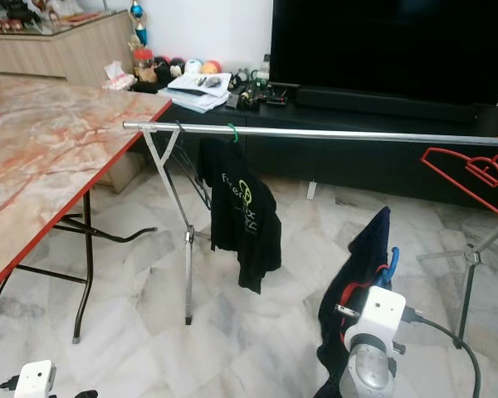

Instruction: Hang hanger

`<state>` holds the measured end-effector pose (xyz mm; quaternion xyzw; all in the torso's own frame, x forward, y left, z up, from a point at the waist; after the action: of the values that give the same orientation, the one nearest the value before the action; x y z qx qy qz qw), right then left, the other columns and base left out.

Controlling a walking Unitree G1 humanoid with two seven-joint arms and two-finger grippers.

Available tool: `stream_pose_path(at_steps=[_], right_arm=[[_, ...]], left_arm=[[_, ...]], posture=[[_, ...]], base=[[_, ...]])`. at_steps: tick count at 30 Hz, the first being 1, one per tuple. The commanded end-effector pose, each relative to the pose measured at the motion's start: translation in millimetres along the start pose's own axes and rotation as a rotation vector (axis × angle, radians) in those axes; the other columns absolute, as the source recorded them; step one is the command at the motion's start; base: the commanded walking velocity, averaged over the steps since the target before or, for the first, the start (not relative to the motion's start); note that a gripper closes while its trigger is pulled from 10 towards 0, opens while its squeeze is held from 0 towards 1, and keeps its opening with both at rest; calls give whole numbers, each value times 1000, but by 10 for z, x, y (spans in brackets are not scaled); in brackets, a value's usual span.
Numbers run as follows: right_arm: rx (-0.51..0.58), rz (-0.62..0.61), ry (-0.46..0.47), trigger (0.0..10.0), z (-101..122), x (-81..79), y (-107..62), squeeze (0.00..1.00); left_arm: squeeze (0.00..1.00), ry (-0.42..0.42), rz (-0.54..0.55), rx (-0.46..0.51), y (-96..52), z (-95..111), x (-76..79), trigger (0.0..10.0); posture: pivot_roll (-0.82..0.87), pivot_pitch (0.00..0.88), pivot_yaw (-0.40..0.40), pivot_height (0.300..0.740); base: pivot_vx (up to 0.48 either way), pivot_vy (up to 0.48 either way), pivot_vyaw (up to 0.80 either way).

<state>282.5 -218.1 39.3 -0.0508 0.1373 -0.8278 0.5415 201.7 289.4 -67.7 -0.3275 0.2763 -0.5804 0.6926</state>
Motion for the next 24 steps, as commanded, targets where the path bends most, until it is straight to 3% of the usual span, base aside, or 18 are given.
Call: stream_pose_path(at_steps=[1, 24], right_arm=[[32, 12, 4, 10000, 90, -47, 11, 0], [30, 9, 15, 10000, 87, -78, 25, 0]], left_arm=[[0, 3, 14, -3, -13, 16, -60, 10000], [0, 7, 12, -1, -12, 47, -70, 10000]], posture=[[27, 67, 19, 740], [34, 74, 24, 740]], base=[[0, 337, 0], [0, 338, 0]])
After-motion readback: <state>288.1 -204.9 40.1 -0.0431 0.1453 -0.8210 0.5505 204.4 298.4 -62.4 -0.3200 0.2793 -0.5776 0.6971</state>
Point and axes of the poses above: a point about 5 cm out from each wrist's last joint towards the gripper, its own y axis pointing out of the wrist towards the gripper, its own z axis along the axis of the wrist's last joint, x = y × z, the point moved 2 cm from there along y, pointing out of the wrist towards the gripper, and after that the axes turned 4 degrees about y, right-handed, at the moved point
